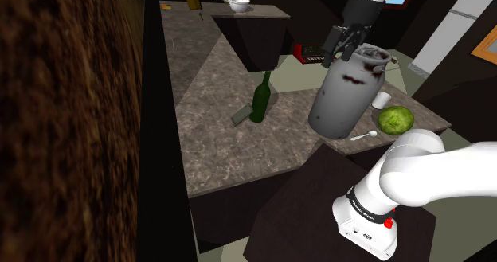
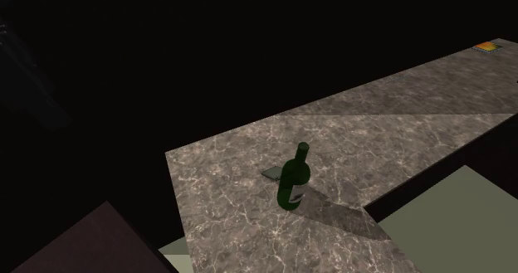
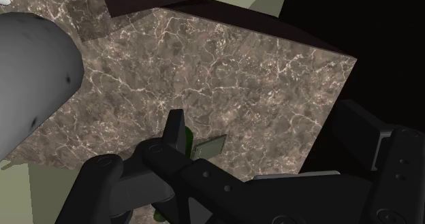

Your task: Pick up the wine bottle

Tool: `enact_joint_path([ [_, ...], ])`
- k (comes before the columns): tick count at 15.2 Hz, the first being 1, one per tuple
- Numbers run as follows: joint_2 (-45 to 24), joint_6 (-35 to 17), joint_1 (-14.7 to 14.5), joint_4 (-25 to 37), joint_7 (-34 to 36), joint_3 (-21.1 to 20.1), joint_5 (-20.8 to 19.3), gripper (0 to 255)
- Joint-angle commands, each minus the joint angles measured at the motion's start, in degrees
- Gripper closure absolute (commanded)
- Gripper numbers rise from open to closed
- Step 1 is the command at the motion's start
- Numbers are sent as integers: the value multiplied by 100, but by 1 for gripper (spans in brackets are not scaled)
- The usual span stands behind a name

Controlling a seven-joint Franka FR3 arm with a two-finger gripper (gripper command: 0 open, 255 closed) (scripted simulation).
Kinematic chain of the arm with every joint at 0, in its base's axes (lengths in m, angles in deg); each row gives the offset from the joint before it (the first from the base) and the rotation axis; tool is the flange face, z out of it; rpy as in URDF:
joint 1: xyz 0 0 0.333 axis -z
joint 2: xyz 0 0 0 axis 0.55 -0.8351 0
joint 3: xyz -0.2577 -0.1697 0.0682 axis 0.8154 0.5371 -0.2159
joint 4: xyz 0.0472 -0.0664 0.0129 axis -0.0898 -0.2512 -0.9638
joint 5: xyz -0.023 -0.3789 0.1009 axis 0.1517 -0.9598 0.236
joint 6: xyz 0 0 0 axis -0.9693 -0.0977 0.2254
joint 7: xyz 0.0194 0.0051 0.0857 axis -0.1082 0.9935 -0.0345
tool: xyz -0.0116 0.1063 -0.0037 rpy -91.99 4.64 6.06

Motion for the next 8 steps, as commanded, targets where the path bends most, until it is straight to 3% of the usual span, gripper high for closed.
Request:
enact_joint_path([
  [1, 0, 0, 0, 0, 0, 0, 0, 0],
  [8, -1093, -998, 39, 42, -604, 543, -177, 0],
])
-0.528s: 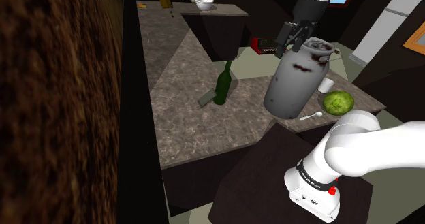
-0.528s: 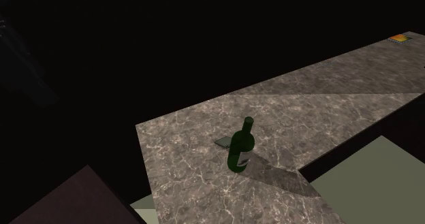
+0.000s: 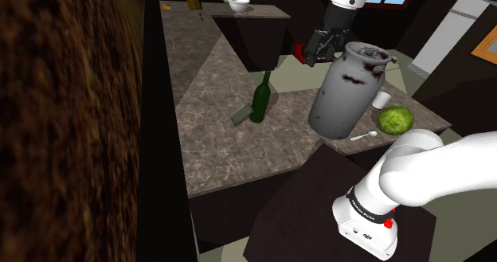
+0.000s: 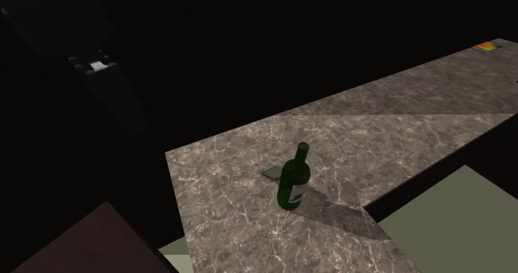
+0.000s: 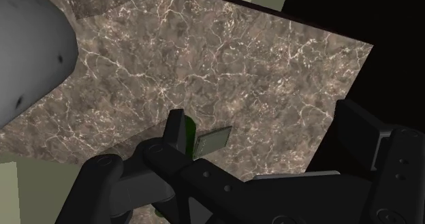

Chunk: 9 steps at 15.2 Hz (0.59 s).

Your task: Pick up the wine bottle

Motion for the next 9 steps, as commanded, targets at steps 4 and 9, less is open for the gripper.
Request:
enact_joint_path([
  [4, -892, -680, 1, 175, -437, 365, -21, 0],
  [9, -1902, -1208, -11, 596, -910, 701, 97, 0],
])
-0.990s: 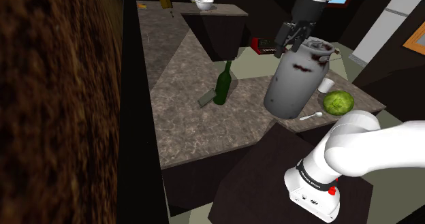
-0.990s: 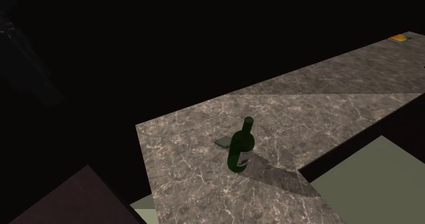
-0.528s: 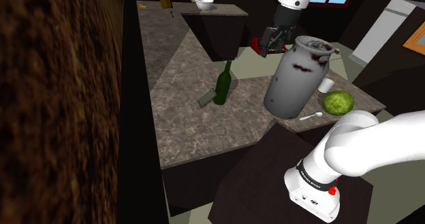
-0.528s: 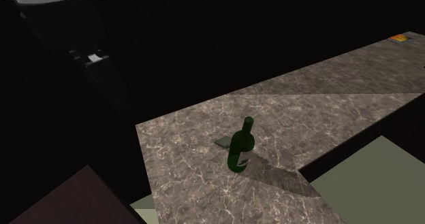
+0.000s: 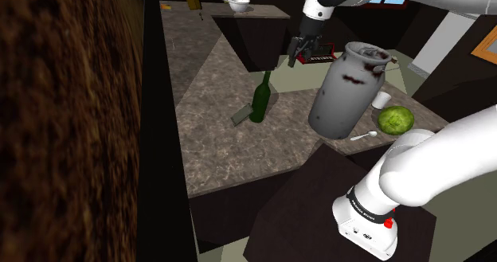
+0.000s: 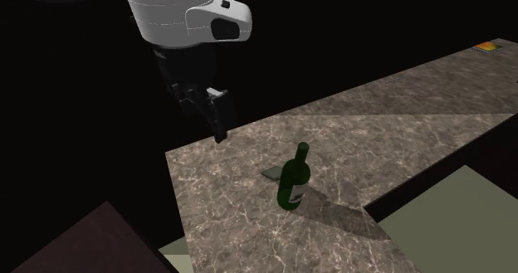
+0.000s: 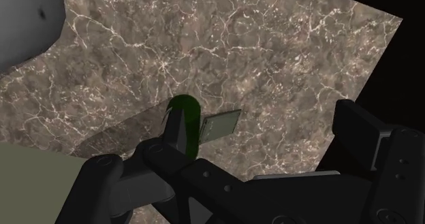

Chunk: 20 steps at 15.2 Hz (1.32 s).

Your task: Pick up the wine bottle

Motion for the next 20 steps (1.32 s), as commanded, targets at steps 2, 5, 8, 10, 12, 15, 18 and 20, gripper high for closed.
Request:
enact_joint_path([
  [2, -578, -280, 13, 251, -326, 201, 103, 0],
  [5, -1240, -487, 23, 644, -639, 358, 285, 0],
  [8, -1925, -628, 65, 1111, -957, 476, 515, 0],
  [10, -2393, -683, 116, 1465, -1164, 527, 687, 0],
  [12, -2868, -705, 185, 1855, -1362, 557, 864, 0],
  [15, -3596, -677, 327, 2516, -1627, 559, 1124, 0],
  [18, -4347, -573, 510, 3283, -1841, 516, 1358, 0],
  [20, -4868, -457, 649, 3868, -1949, 469, 1493, 0],
])
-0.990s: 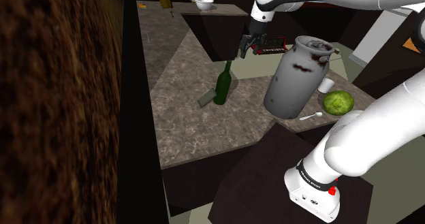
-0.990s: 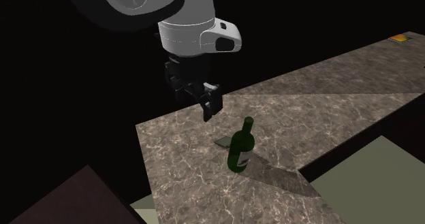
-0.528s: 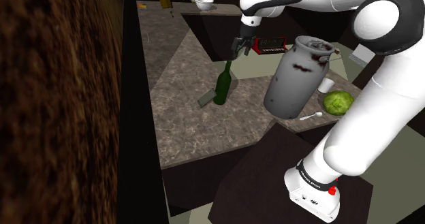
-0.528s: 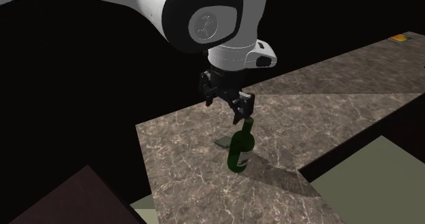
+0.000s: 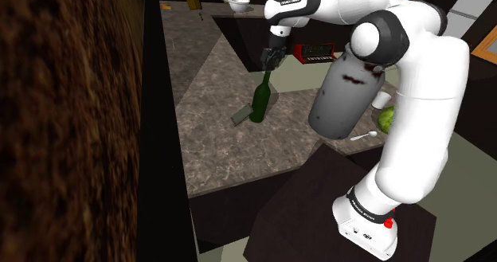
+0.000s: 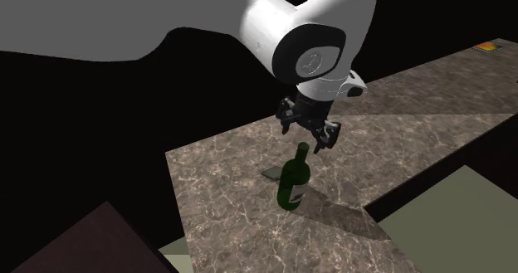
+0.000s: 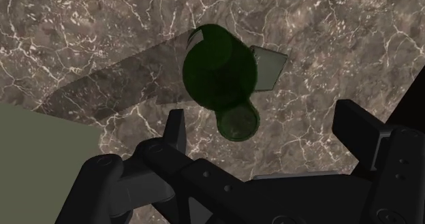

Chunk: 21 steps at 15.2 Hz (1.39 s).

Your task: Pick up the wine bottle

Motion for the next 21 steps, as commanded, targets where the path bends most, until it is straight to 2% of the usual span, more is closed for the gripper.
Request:
enact_joint_path([
  [1, -546, 126, 127, 627, -80, -58, 136, 0],
  [10, -719, -356, 128, 309, -157, -100, 205, 0],
  [11, -711, -358, 130, 298, -162, -98, 204, 255],
  [21, -693, -294, 128, 345, -146, -95, 195, 255],
])
